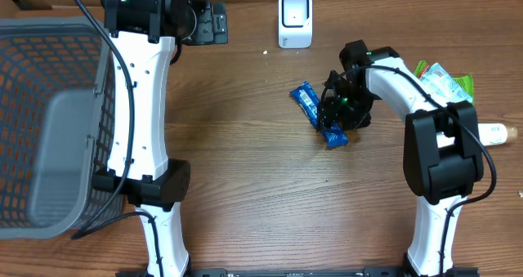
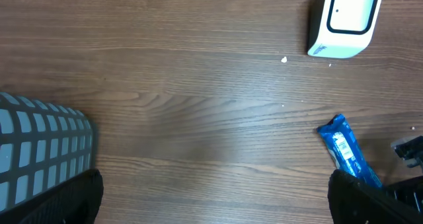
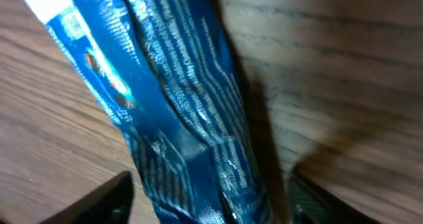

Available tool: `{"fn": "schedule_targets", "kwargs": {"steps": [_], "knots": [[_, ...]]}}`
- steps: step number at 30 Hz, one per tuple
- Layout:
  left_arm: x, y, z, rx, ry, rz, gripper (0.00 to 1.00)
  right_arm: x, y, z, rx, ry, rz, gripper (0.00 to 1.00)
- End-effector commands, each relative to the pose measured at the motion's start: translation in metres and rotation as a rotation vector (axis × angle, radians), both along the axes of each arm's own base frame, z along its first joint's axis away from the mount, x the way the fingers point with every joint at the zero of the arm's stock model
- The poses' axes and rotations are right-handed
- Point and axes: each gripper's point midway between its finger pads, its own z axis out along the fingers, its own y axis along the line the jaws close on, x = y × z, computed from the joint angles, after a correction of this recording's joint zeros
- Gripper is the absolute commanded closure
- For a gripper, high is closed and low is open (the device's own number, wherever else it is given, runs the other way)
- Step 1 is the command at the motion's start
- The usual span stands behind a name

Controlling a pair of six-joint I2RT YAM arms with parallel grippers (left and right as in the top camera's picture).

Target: Scan the item barcode

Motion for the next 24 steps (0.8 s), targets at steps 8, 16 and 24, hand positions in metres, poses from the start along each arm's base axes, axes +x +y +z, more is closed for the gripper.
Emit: {"fn": "schedule_targets", "kwargs": {"steps": [8,16,24], "knots": [[0.002,0.006,-0.001,0.011,-0.001,0.016,0.00,-0.010,0.011,-0.034,0.070,-0.025,0.011,0.54],[0.002,0.006,-0.001,0.011,-0.001,0.016,0.00,-0.006,0.019,-0.035,0.124,-0.047,0.010,0.64],[0.002,0.006,-0.001,0.011,-0.001,0.016,0.00,0.001,0.025,-0.031,0.160,-0.074,0.017,0.24]]}}
